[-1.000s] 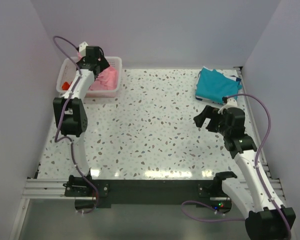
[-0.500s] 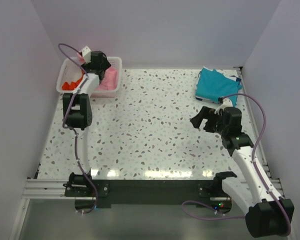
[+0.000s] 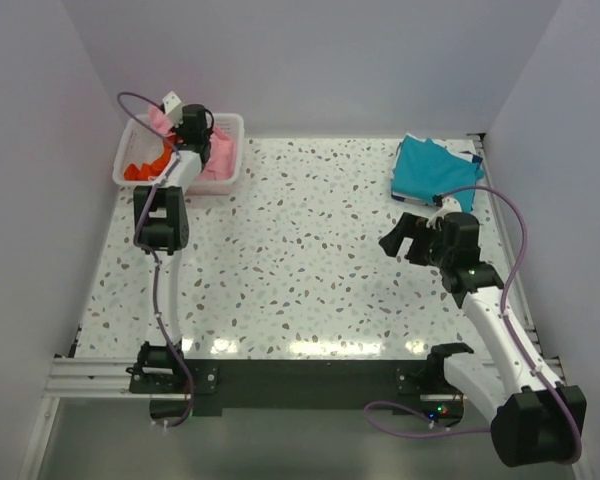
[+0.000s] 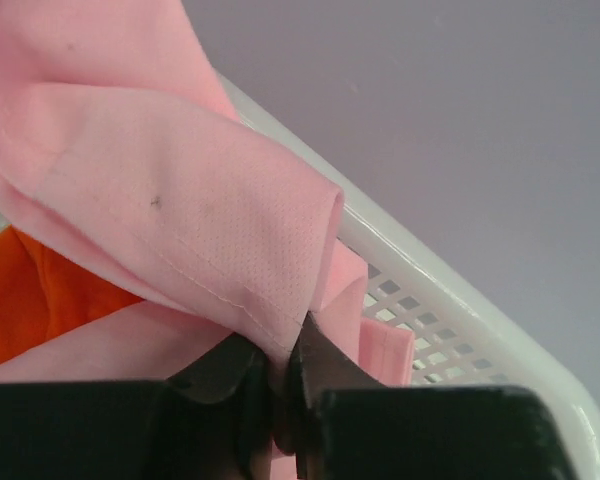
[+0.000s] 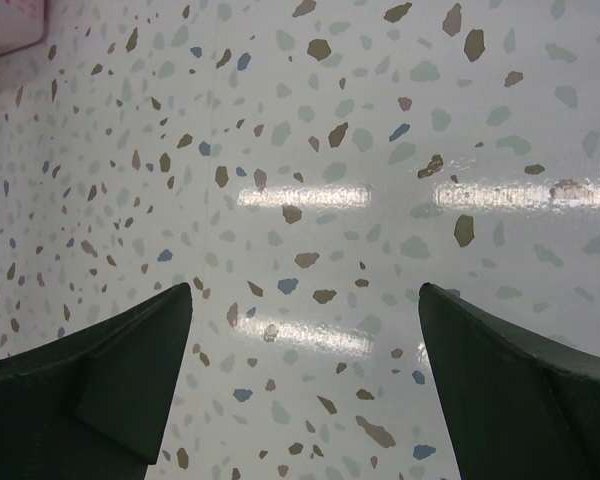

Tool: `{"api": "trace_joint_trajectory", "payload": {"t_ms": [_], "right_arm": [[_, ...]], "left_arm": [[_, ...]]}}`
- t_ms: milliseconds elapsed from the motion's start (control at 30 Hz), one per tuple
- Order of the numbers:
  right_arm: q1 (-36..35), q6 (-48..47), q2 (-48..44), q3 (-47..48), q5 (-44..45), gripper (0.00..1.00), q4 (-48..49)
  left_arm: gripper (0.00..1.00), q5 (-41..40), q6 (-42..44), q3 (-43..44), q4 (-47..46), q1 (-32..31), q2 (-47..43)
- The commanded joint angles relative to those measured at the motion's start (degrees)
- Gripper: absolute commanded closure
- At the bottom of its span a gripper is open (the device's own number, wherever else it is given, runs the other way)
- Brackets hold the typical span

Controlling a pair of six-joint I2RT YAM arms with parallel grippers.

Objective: Fold and stack the t-shirts
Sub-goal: Grab the tshirt from the pile

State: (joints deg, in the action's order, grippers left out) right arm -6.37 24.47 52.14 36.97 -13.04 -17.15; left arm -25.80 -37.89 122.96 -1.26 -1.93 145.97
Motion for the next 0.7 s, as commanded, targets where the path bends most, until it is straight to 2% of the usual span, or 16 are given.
{"api": "trace_joint_trajectory", "payload": {"t_ms": [0,33,100,233,500,667], "right_arm": [[-0.04,0.4,0.24,-0.41,-1.11,0.01,2.56],[0.04,0.4,0.24,-0.23,-1.29,0.01,2.47],[0.04,0.23,-0.19,-0.23,-1.11,0.01,2.29],[0.04,0.23,-1.34,-0.06,-1.2,0.01,2.03],[-0.04,-0.04,-3.45,-0.14,-3.75,0.01,1.68],[-0.04,0.58,-6.07,-1.29,-6.73,0.01,0.98]], "left_arm": [[0.94,-1.09,1.5,2.2,-4.98,0.62,-3.41],[1.0,-0.66,1.5,0.72,-4.81,0.62,-4.11],[1.0,1.0,1.41,-2.61,-6.46,0.44,-7.79],[1.0,0.67,1.94,-15.43,-11.92,0.0,-16.75],[1.0,1.89,8.26,-25.9,-13.86,-2.46,-36.53],[1.0,4.44,11.42,-29.35,-12.98,-5.26,-47.77]]}}
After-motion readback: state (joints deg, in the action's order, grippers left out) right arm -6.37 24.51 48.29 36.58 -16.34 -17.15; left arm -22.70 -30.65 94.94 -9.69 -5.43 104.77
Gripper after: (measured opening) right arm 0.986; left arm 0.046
